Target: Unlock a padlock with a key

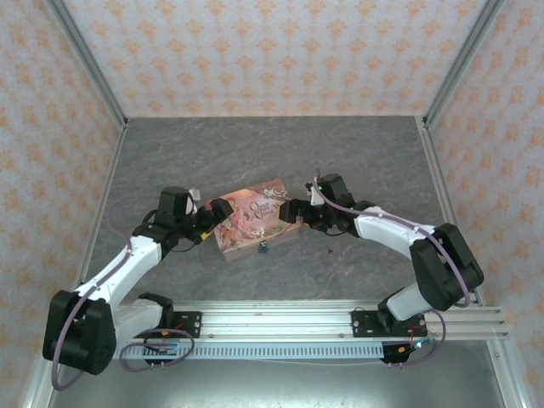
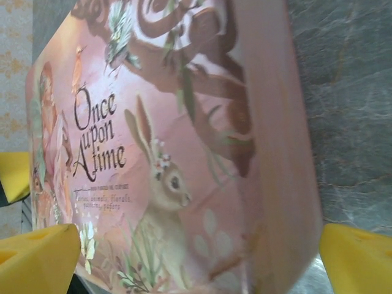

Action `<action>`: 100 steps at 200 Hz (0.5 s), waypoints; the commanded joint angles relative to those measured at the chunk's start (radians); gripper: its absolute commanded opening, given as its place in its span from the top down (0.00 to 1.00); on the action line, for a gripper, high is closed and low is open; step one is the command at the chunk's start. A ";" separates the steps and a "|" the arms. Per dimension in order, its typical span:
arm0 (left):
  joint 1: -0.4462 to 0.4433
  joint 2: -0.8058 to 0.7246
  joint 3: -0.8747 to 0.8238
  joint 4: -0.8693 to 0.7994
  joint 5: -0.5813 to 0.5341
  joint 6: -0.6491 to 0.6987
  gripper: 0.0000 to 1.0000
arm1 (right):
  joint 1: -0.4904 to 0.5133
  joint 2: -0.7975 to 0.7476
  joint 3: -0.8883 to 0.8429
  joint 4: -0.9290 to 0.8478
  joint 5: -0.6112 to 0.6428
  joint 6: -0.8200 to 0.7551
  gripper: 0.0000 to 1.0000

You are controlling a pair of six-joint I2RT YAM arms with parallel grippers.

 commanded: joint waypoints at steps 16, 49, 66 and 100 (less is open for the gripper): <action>-0.006 0.079 0.085 0.075 0.033 0.028 0.00 | 0.014 0.024 0.025 0.051 -0.071 0.007 0.03; -0.003 0.233 0.193 0.073 0.036 0.076 0.00 | 0.016 0.026 0.015 0.073 -0.090 0.023 0.04; -0.002 0.307 0.252 0.067 0.027 0.096 0.00 | 0.018 0.025 0.002 0.104 -0.095 0.042 0.04; 0.002 0.450 0.403 0.023 0.027 0.155 0.00 | 0.024 0.035 -0.012 0.166 -0.091 0.076 0.04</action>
